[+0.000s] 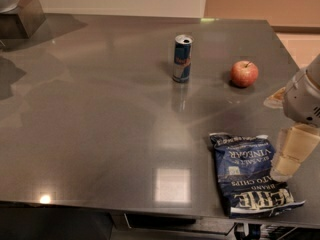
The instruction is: Pick blue chip bag
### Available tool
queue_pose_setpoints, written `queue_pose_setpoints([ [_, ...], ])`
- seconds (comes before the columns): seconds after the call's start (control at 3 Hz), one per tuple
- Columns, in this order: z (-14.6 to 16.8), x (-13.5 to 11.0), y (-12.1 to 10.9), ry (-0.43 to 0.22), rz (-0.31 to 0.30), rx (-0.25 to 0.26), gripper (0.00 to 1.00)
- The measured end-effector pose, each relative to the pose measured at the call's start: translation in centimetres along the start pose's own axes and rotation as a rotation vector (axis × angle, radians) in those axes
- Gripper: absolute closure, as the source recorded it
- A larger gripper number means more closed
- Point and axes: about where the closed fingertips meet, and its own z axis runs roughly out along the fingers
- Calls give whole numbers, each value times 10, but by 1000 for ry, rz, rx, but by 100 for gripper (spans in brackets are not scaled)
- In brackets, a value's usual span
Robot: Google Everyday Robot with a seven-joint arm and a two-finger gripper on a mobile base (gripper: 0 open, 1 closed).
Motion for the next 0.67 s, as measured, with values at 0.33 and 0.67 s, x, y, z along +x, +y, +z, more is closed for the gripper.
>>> queue_pose_setpoints([
  [0.33, 15, -2, 6, -5, -10, -26, 0],
  [0.67, 26, -2, 12, -3, -24, -37, 0],
])
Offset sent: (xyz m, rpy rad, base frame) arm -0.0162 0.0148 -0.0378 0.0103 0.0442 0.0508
